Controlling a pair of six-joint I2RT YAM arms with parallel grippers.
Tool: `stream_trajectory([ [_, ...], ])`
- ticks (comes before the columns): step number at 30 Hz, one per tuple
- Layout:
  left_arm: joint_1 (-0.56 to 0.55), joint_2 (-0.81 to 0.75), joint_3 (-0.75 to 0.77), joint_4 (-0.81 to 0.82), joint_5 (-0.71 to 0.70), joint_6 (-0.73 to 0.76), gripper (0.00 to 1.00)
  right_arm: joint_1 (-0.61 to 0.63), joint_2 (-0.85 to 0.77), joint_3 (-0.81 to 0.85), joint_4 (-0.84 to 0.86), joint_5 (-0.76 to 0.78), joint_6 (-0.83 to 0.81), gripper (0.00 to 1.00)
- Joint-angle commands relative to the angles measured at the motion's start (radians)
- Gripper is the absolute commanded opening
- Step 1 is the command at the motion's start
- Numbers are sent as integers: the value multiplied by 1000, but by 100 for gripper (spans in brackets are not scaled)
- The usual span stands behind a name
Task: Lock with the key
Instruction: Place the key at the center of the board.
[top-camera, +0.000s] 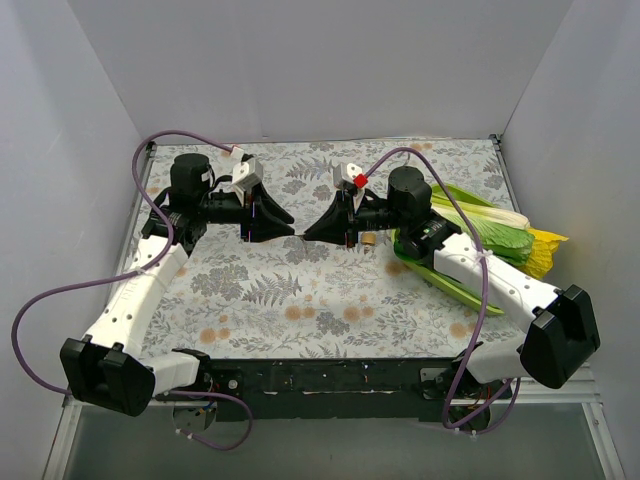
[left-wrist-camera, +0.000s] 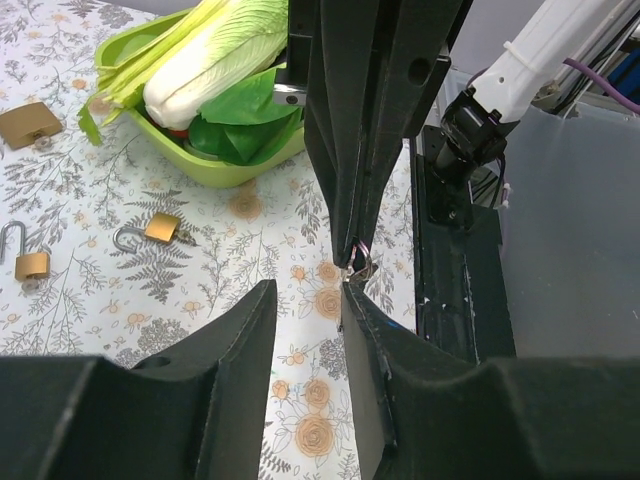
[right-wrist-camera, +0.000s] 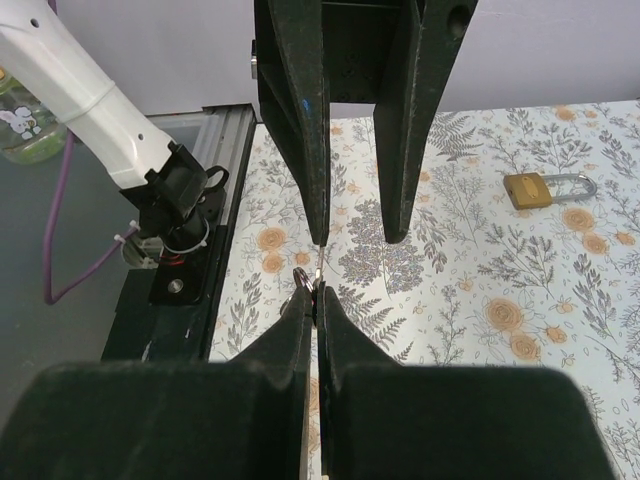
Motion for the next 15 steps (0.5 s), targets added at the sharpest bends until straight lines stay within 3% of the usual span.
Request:
stream_trajectory([
  [1, -25, 1, 35, -49, 16, 52, 30, 4, -11, 56, 21, -17, -10, 1],
  [15, -41, -13, 47, -129, 7, 138, 36, 4, -5, 55, 1, -5, -18, 1],
])
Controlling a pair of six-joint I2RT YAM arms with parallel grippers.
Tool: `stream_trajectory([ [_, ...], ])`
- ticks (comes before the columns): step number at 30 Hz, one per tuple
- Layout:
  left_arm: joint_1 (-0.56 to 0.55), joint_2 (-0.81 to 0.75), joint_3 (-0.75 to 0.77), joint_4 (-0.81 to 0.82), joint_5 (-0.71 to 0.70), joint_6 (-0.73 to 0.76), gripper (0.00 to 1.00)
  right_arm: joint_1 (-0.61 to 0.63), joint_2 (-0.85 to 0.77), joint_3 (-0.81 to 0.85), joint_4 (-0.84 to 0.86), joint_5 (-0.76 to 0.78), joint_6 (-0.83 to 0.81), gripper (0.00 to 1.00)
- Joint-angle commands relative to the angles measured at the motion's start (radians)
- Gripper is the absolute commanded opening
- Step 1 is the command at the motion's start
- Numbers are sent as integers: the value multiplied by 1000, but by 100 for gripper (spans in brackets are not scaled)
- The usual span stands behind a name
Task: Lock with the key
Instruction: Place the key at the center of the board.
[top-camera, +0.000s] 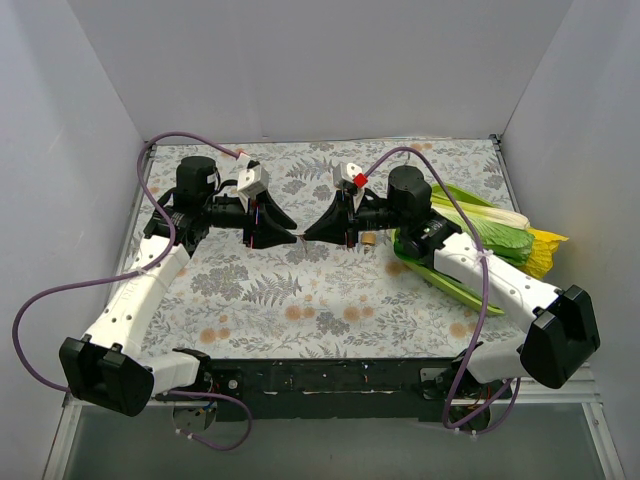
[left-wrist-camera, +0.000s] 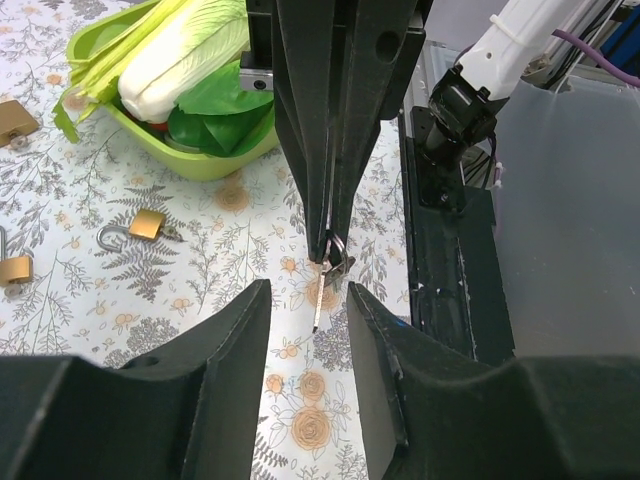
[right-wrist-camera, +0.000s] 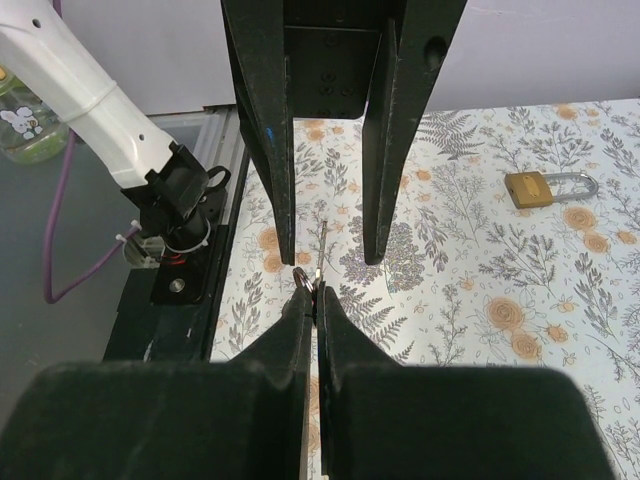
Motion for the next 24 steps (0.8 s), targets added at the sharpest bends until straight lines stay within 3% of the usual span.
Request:
stream_trajectory([
  [1, -4, -16, 34, -45, 5, 50, 36, 4, -6, 50, 15, -2, -18, 1],
  [9, -26, 6, 46, -56, -12, 59, 25, 4, -3, 52, 25, -5, -5, 1],
  [13, -40, 7, 48, -45, -37, 51, 8, 4, 0, 55, 28, -5, 7, 1],
  [15, -44, 0, 37, -23, -55, 4, 1, 4, 3, 52, 29, -5, 12, 1],
  [19, -46, -31, -9, 100, -150, -163, 0, -2, 8, 55, 25, 29, 36, 2],
  [20, -44, -36, -21, 125, -176, -216, 0, -8, 11, 58, 9, 36, 62, 25],
  [23, -26, -46, -69, 133, -277, -271, 0, -53, 12, 62, -15, 37, 103, 64],
  [24, -5, -46, -89, 135, -306, -271, 0, -67, 6, 61, -40, 43, 105, 71],
])
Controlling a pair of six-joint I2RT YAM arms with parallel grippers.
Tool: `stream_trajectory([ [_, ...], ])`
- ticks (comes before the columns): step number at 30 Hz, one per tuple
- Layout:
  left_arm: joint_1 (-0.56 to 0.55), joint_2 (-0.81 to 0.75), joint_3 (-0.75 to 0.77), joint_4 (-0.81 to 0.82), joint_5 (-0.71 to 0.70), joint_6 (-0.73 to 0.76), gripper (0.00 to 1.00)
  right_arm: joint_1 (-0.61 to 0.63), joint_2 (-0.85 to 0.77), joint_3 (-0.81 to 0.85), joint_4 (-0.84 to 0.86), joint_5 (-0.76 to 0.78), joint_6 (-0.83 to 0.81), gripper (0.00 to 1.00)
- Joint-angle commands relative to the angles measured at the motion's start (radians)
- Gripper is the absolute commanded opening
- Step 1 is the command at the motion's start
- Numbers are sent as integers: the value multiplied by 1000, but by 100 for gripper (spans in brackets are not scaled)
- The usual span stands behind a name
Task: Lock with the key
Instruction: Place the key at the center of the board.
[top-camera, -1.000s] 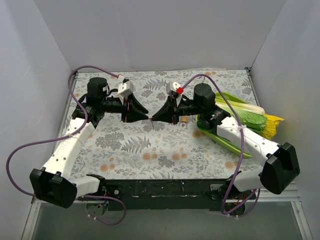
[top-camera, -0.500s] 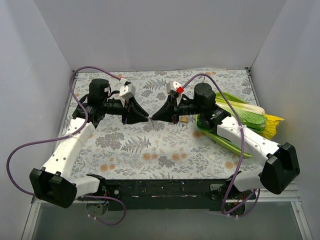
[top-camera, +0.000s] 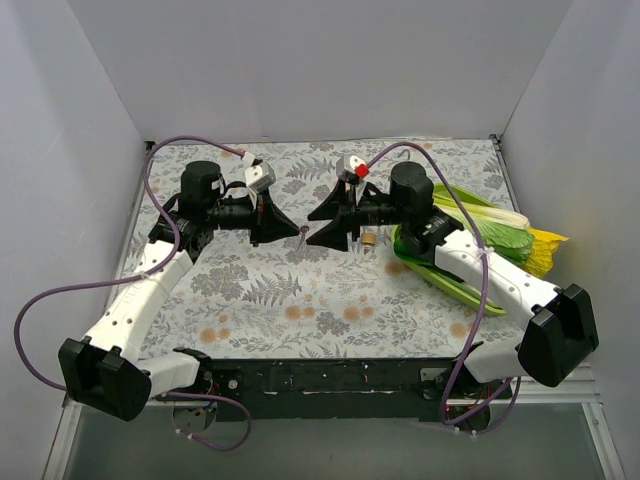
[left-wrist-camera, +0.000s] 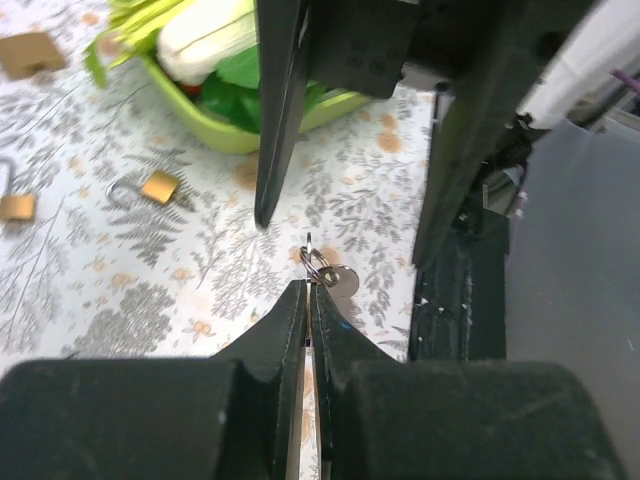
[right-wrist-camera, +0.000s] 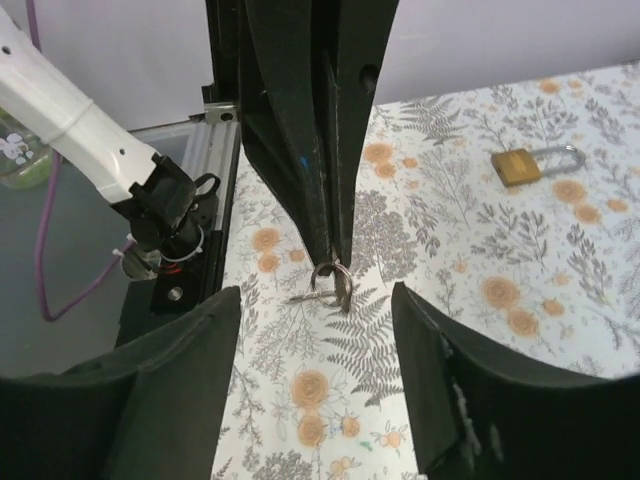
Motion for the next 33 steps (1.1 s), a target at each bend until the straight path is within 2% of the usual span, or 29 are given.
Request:
stream_trajectory([
  [1, 47, -22, -61, 57, -186, -99, 0, -68, -9, 40, -43, 19, 48, 76],
  [2, 63, -13, -61, 49, -241, -94, 0, -82, -14, 37, -58, 22, 41, 82],
  [5, 115, 56, -40, 5, -355, -39, 0, -130, -39, 17, -130, 34, 7, 85],
  [6, 129, 80, -29, -7, -475, -18, 0, -140, -51, 11, -146, 51, -14, 86],
  [8, 132, 164, -1, -37, -627, 88, 0, -162, -60, -3, -195, 65, -34, 87],
  [9, 129, 200, 14, -47, -798, 125, 0, -169, -68, -5, -202, 65, -41, 87],
  [12, 126, 336, 90, -113, -1059, 195, 0, -177, -78, -17, -227, 77, -62, 88],
  [15, 127, 456, 202, -199, -1189, 211, 0, -179, -83, -28, -221, 79, -64, 88],
  [18, 135, 554, 319, -311, -1208, 165, 0, -179, -72, -22, -218, 79, -61, 88],
  [23, 201, 695, 448, -437, -1107, 61, 0, -179, -60, -14, -212, 79, -56, 88],
  [33, 255, 800, 424, -331, -1079, -19, 0, -179, -60, -17, -213, 77, -58, 89],
])
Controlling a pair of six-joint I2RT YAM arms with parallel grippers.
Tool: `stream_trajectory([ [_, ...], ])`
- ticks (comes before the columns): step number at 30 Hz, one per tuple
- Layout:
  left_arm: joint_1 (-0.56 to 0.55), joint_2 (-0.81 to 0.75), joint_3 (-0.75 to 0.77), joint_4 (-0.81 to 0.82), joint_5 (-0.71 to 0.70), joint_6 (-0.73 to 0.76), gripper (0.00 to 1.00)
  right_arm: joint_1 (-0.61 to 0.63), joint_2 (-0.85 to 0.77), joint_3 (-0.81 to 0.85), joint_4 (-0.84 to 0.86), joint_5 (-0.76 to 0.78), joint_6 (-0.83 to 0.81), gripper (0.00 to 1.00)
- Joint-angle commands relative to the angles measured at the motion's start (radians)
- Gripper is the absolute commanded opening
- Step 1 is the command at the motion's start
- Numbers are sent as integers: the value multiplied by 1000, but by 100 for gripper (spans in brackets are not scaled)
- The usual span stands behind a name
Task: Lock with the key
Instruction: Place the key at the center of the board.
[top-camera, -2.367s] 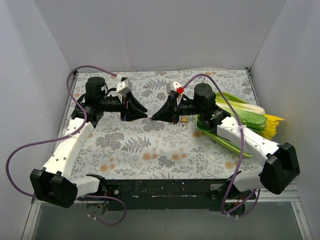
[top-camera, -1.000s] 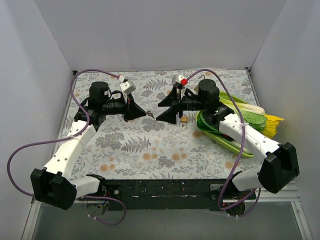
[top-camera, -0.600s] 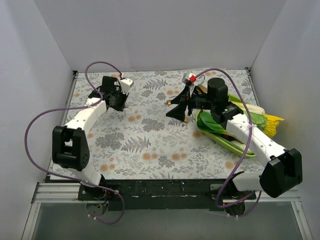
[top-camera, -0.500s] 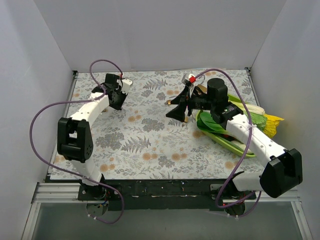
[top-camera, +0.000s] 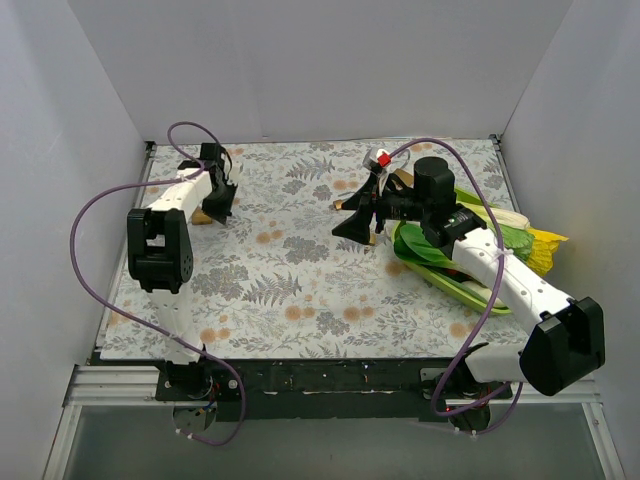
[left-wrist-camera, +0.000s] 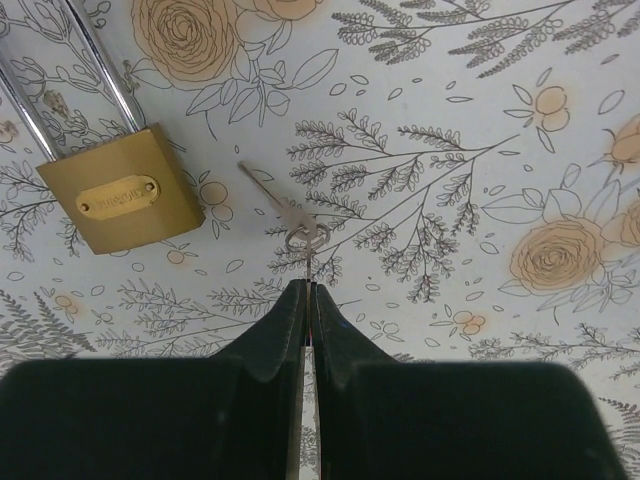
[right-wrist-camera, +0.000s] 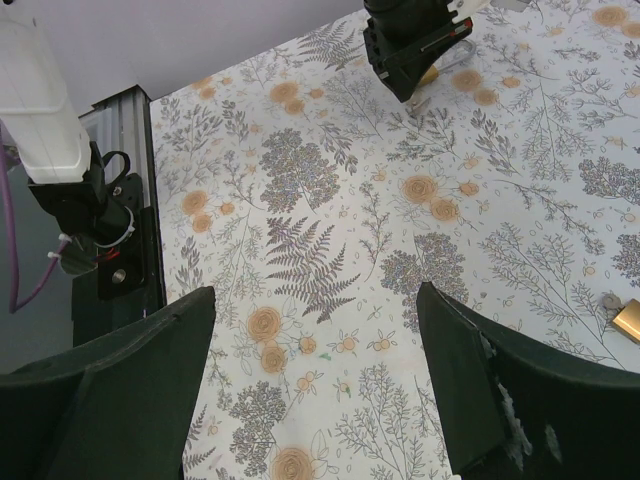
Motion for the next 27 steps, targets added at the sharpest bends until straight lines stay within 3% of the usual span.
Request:
stream_trajectory([
  [1, 9, 0, -27, 45, 17, -47, 0, -3, -4, 3, 22, 1, -6, 89],
  [16, 12, 70, 28, 142, 23, -103, 0, -3, 7, 0, 34, -3, -1, 90],
  [22, 7, 35, -51, 186, 22, -50, 1, -3, 7, -6, 48, -8, 6, 90],
  [24, 7, 20, -74, 197, 18, -42, 10, -3, 9, -9, 51, -8, 9, 90],
  [25, 7, 14, -82, 197, 22, -39, 26, -3, 10, -8, 51, -6, 9, 90],
  [27, 7, -14, -79, 185, 23, -42, 45, -3, 18, -1, 45, -3, 6, 90],
])
